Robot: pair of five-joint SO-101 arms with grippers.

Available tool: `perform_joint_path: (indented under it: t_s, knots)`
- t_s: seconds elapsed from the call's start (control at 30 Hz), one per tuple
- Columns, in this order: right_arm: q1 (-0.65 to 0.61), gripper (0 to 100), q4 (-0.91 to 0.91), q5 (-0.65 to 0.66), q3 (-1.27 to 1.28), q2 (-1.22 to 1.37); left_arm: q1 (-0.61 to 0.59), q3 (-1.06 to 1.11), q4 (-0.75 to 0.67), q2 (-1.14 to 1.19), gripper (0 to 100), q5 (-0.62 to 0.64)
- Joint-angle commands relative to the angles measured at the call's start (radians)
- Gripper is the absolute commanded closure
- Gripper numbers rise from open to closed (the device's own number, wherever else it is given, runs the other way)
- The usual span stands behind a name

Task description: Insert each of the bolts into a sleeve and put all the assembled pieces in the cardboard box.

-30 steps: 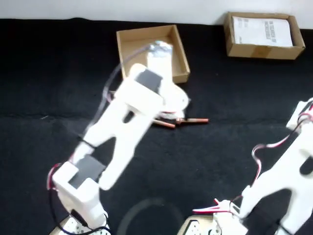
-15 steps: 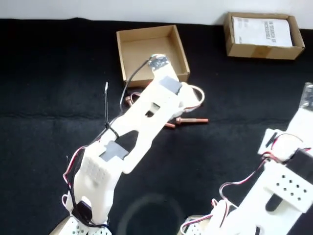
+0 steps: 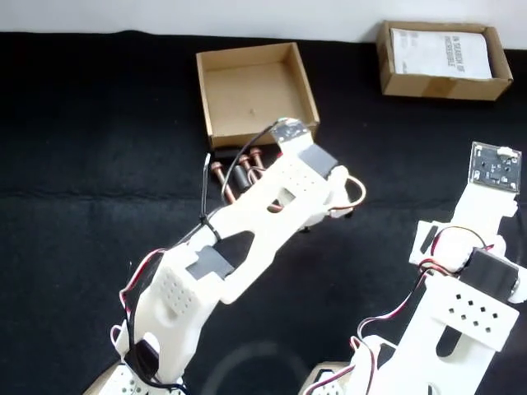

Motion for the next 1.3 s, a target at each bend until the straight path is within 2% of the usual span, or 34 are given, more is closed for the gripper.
perform_joint_path:
  t_s: [0.0, 0.13, 0.27, 0.43, 0.73, 0.8, 0.93, 1.0, 1.1, 1.27]
  knots:
    - [-0.028, 99.1, -0.018, -0.009, -0.001, -0.025, -0.016, -0.038, 0.009, -0.028, 71, 0.005]
    - [-0.079, 99.1, -0.015, -0.011, -0.001, -0.025, -0.045, -0.038, -0.127, 0.035, 71, 0.018]
    - [-0.119, 99.1, -0.010, -0.012, -0.001, -0.025, -0.061, -0.038, -0.249, 0.090, 71, 0.106]
    - [-0.119, 99.1, -0.005, -0.009, 0.004, -0.025, -0.064, -0.038, -0.299, 0.128, 71, 0.109]
    - [-0.119, 99.1, -0.010, -0.008, 0.045, -0.025, -0.111, -0.038, -0.296, 0.179, 72, 0.144]
    - [-0.120, 99.1, -0.010, -0.008, 0.045, -0.025, -0.114, -0.036, -0.296, 0.182, 78, 0.144]
    - [-0.120, 99.1, -0.010, -0.008, 0.045, -0.025, -0.133, -0.036, -0.275, 0.182, 100, 0.132]
    - [-0.120, 99.1, -0.008, -0.008, 0.047, -0.025, -0.136, -0.038, -0.264, 0.182, 97, 0.130]
    - [-0.120, 99.1, -0.008, -0.008, 0.047, -0.025, -0.137, -0.036, -0.249, 0.179, 99, 0.127]
    - [-0.120, 99.1, -0.008, -0.006, 0.047, -0.025, -0.079, -0.054, -0.192, 0.174, 99, -0.044]
